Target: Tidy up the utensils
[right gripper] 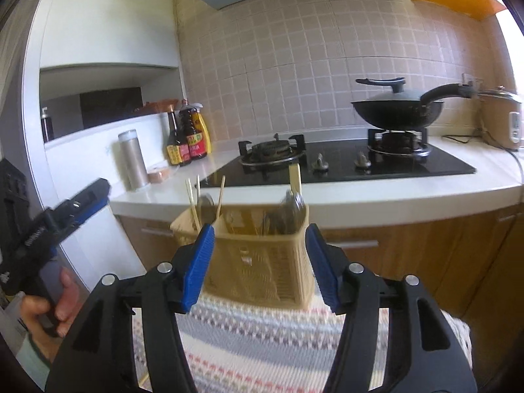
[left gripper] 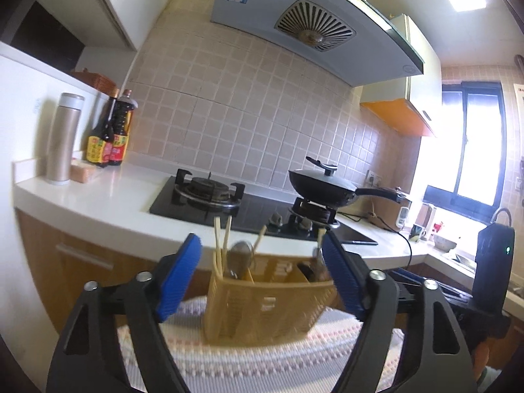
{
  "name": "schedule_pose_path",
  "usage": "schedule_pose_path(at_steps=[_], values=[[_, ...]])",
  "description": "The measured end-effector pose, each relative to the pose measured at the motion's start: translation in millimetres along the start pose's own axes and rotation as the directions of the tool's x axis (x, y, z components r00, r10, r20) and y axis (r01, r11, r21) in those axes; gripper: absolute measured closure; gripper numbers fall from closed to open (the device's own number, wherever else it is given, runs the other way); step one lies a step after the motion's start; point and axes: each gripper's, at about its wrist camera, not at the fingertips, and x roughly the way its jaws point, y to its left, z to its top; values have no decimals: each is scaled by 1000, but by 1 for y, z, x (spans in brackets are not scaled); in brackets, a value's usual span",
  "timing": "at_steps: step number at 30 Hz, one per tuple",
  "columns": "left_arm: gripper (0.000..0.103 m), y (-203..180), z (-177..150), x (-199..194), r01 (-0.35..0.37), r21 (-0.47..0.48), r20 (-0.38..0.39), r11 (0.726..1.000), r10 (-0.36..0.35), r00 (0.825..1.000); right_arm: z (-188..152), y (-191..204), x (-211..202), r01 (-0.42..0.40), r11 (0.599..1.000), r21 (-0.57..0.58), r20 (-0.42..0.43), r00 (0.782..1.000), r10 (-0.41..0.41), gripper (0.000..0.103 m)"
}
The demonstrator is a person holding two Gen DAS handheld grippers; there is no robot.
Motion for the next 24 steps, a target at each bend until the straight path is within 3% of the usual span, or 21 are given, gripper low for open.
schedule_pose_path(at_steps=[2,4,6,8,10,12,13,19,22,24], values=[[21,-5,-7,-13,-16,1,-3,1000,16,1000,-10,5,-7,19,1000,-7,-7,1000,-19,39],[19,-11,-15,-23,-48,13,2,999,48,999,-22,10,-14,42,999,-15,-10,999,-42,36],[14,-14,-24,-31,-85,23,16,996,85,996,-34,17,-18,88,995,-51,-2,996,-89,33],[10,-18,-34,-35,-141,32,38,989,140,989,-45,24,-16,154,984,-84,27,988,-152,24],[9,-20,-47,-36,-210,36,73,977,207,976,-54,29,-14,242,965,-102,96,968,-233,8],[9,-22,-56,-32,-278,54,111,959,271,956,-65,35,-10,341,934,-110,173,932,-319,8],[9,-23,-60,-30,-301,64,120,952,292,949,-68,36,-8,356,928,-112,186,925,-332,8],[9,-25,-80,-11,-349,130,95,928,339,936,-82,40,1,307,939,-153,152,947,-284,8],[9,-22,-87,-1,-405,175,84,897,396,914,-82,38,11,312,938,-154,119,948,-295,8],[9,-17,-87,1,-390,151,46,908,388,921,-82,32,14,305,943,-132,95,951,-294,8]])
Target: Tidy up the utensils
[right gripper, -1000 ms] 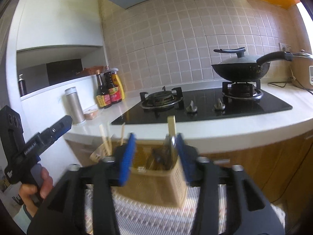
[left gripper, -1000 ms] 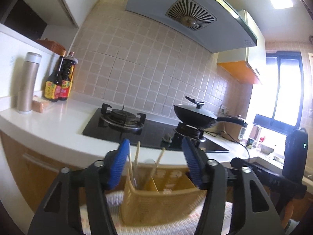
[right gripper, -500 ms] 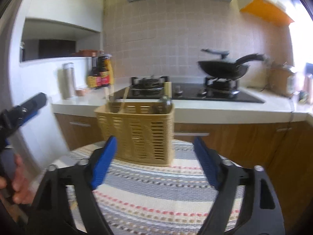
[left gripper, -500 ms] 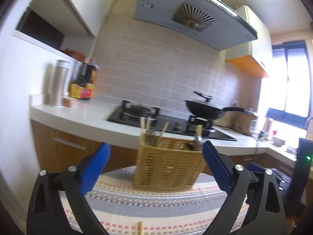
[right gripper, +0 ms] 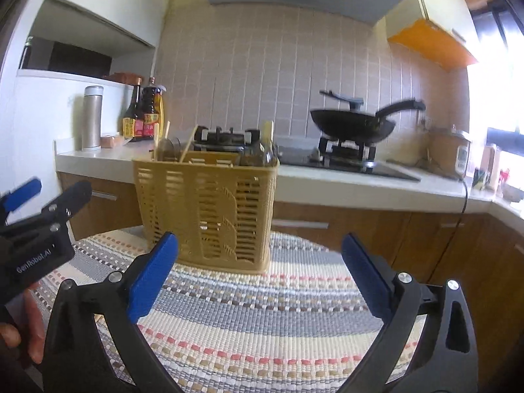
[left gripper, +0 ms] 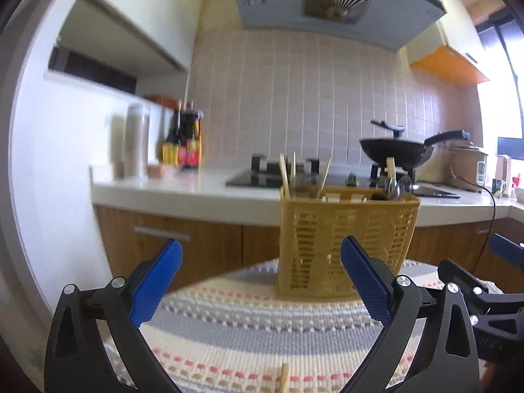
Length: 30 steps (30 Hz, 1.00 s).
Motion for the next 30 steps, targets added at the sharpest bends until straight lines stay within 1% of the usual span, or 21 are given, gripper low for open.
schedule_pose_path(at_steps=[2,4,6,9,14,20,23,30], values=[[9,4,0,-1,7,-26,0,1000,-7,1000,-2,-3,2,2,1000,15,-15,1000,-2,8],[9,6,0,-3,10,-31,11,999,-10,1000,-2,-6,6,0,999,32,-30,1000,1,8],[9,4,-1,-3,16,-11,8,1000,-16,1000,-3,-7,7,-1,999,41,-41,999,2,8],[9,-3,-3,-5,49,34,-4,998,-48,999,-4,-7,8,-7,999,45,-50,999,9,8],[8,-11,-4,-8,55,62,0,997,-55,998,-4,-6,7,-5,999,38,-47,999,6,8],[8,-14,-6,-7,42,84,-7,996,-42,999,-4,-7,9,-6,999,46,-54,999,8,8],[8,-14,-6,-7,23,94,-2,995,-23,1000,-4,-7,9,-5,999,45,-56,998,7,8],[8,-11,-5,-5,12,85,-12,996,-11,1000,-4,-8,11,-9,999,45,-67,998,12,8]])
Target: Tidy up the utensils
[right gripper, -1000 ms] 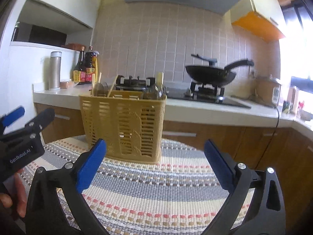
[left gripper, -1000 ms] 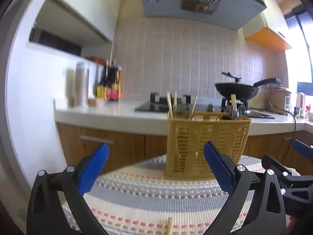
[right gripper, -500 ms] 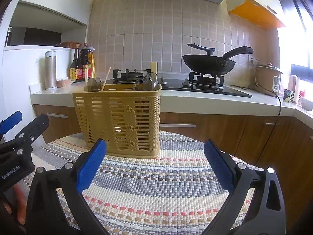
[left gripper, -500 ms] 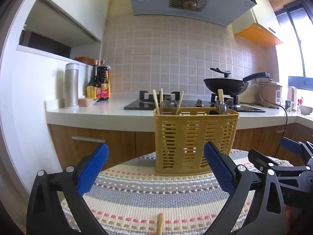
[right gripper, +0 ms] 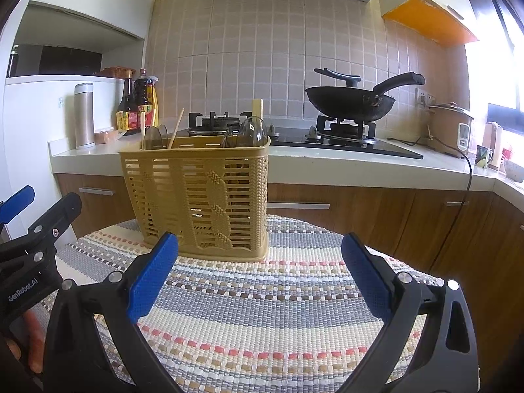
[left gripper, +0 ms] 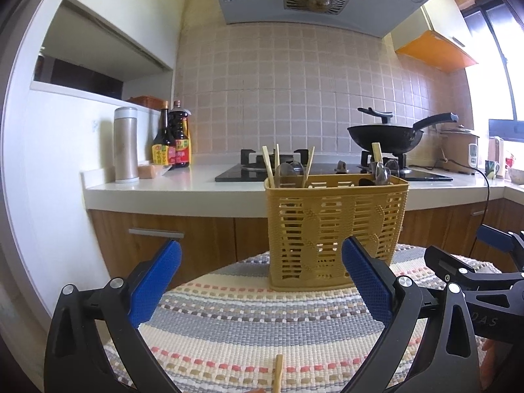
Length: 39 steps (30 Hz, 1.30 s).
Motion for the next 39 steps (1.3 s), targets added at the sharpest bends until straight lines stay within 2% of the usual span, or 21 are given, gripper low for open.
schedule_pose_path(at_steps=[8,13,39], values=[[8,2,0,-2,-11,3,3,1000,11,1000,0,-3,2,-1,1000,18,-8,1000,2,8],[8,3,1,-4,8,-7,5,1000,-8,1000,-1,-4,8,1,1000,18,-35,999,0,8],[8,0,0,-4,15,-5,-6,1000,-15,1000,-2,3,5,2,1000,-13,-31,1000,-3,8]])
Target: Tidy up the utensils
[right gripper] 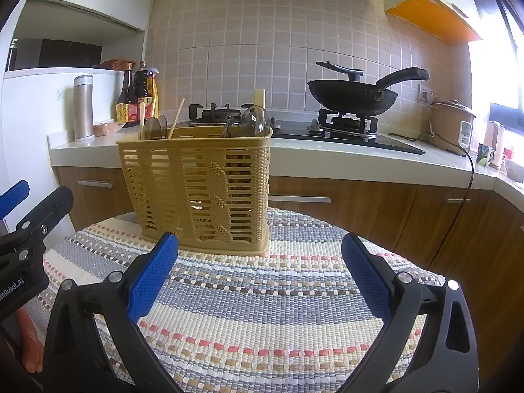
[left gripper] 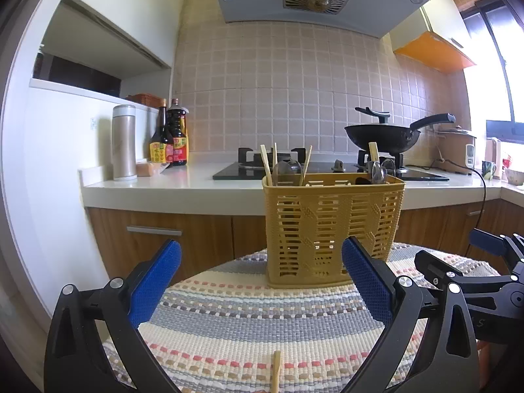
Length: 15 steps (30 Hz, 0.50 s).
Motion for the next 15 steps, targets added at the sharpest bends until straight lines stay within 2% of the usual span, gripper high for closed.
schedule_pose_path(at_steps=[15], values=[[8,0,0,1,1,-8,-12,1000,-1,1000,0,0,2,2,1000,0,-12,1000,-2,8]])
